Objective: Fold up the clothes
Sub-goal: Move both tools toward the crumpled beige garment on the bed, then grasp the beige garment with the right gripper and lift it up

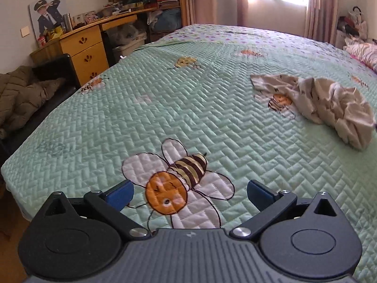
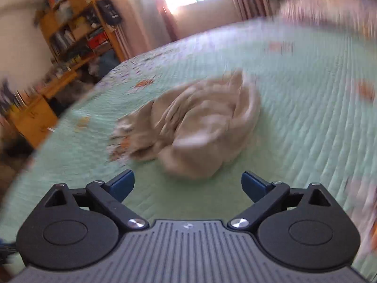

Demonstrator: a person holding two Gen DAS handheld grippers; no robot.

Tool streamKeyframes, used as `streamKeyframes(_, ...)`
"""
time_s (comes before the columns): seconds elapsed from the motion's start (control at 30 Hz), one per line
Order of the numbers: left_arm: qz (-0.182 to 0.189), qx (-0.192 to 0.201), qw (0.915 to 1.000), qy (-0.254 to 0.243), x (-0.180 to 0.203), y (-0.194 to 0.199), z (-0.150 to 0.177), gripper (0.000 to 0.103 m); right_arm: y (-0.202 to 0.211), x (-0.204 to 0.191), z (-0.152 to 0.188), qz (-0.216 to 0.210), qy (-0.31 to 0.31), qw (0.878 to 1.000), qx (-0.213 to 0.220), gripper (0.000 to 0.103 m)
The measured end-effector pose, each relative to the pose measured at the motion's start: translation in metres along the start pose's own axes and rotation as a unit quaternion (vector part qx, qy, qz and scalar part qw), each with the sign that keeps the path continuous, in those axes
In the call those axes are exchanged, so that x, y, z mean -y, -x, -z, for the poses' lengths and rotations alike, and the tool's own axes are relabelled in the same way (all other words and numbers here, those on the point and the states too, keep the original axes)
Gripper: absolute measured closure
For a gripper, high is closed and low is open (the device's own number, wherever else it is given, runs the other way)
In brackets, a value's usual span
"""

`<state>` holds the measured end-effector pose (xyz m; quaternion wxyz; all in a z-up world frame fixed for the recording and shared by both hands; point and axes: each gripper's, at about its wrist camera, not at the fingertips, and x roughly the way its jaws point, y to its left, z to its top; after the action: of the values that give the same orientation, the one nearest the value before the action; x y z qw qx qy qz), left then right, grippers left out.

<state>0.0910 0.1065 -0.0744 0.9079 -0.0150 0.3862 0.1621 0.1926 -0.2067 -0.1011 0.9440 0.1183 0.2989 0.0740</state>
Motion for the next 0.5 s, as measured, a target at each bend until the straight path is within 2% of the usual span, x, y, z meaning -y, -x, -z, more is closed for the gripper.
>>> streamKeyframes(0.1, 0.018, -0.016, 0.9996, -0.012, 0.004, -0.014, 0.016, 0.001, -0.009, -0.023, -0.012, 0.024, 0.091, 0.994, 0.057, 0.006)
streamKeyframes(0.2, 0.014, -0.02, 0.9993, -0.027, 0.007, -0.019, 0.017, 0.001, -0.027, -0.037, -0.03, 0.025, 0.126, 0.989, 0.069, 0.007)
streamKeyframes(0.27, 0.011, -0.023, 0.999, -0.038, 0.008, -0.023, 0.018, 0.001, -0.046, -0.044, -0.041, 0.032, 0.14, 0.988, 0.064, 0.012)
streamKeyframes(0.33, 0.009, -0.019, 0.9987, -0.046, 0.008, -0.018, 0.025, 0.001, -0.067, -0.049, -0.047, 0.044, 0.152, 0.986, 0.053, 0.031)
streamKeyframes(0.4, 0.007, -0.017, 0.9986, -0.051, 0.008, -0.017, 0.024, 0.001, -0.081, -0.05, -0.047, 0.039, 0.148, 0.988, 0.033, 0.038)
streamKeyframes(0.5, 0.0, -0.018, 0.9983, -0.056, 0.006, -0.019, 0.025, 0.001, -0.11, -0.053, -0.043, 0.032, 0.134, 0.99, 0.002, 0.04)
